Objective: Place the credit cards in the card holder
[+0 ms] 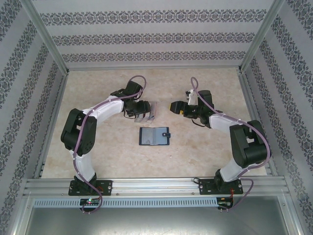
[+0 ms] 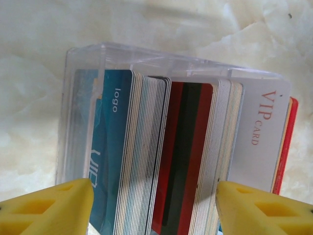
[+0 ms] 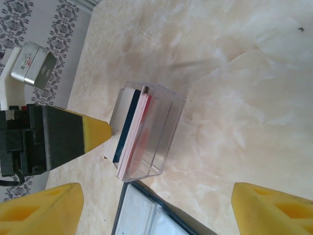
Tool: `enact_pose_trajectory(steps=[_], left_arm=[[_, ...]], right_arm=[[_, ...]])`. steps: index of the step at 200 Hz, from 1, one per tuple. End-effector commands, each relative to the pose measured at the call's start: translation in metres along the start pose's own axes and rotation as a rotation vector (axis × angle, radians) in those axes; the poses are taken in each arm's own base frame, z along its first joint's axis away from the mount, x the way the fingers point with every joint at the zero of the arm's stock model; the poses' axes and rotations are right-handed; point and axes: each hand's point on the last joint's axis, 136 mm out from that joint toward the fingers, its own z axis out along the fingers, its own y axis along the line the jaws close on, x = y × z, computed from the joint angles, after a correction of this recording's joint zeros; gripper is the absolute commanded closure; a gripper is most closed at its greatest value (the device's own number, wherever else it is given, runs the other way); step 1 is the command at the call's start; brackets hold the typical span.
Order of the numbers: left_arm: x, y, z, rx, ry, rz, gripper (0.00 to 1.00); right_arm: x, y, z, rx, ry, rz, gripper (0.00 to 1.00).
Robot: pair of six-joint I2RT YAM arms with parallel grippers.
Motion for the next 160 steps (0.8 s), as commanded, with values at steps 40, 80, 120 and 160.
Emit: enact_pose_trajectory(steps=[40, 80, 120, 160], left_arm=[[0.002, -0.036, 0.003, 0.183, 0.046, 0.034, 0.33], [0.002, -0.039, 0.002, 0.205, 0.043, 0.035, 0.35], [-0.002, -0.042, 0.005, 0.224, 0.031, 0.012, 0.43], [-0.005, -0.040, 0.005, 0.200, 0.021, 0.011, 0.60]], right_arm=[[-0.001, 0.003, -0.005, -0.003, -0.007, -0.045, 0.20], [0.000, 0.003, -0.005, -0.004, -0.006, -0.046, 0.20], [0.002, -0.001, -0.005, 0.002, 0.000, -0.042, 0.20], [0.002, -0.003, -0.006, 0.004, 0.000, -0.040, 0.20]])
